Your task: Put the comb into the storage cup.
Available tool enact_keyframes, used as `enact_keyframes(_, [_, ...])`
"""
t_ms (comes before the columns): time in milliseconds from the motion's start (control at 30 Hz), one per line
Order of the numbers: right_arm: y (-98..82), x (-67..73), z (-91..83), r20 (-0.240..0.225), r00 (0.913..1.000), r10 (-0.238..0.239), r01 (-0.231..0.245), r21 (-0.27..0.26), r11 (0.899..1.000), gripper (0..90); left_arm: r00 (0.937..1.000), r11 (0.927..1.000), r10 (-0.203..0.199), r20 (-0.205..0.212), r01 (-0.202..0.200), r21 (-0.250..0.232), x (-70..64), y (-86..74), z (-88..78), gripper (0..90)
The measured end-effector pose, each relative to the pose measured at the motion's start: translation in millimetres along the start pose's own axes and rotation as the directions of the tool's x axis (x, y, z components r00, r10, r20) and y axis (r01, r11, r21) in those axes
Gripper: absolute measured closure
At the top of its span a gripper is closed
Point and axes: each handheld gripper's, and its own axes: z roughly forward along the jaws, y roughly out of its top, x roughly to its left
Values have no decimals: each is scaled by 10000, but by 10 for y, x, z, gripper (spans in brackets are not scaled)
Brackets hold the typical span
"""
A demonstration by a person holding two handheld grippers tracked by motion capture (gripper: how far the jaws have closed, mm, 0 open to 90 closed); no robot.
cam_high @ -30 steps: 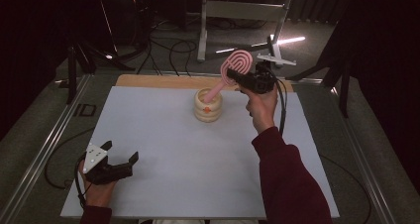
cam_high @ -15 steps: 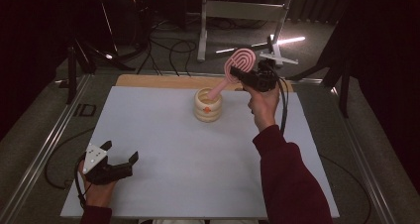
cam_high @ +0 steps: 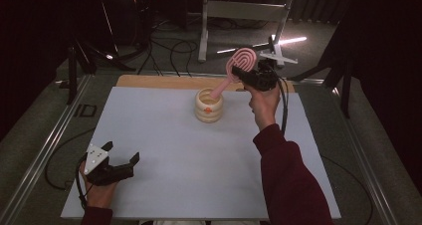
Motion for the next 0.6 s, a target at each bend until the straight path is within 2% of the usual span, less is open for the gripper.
enact_keyframes(300, [-8,-15,47,41,10000,-44,45,-195,9998,638,10000,10000,43,31,-43,48,-2,-4,4,1])
enact_keyframes(600, [-26,-35,75,289,9995,-115,123,-271,9996,638,10000,10000,74,18,-74,47,-13,-3,8,1])
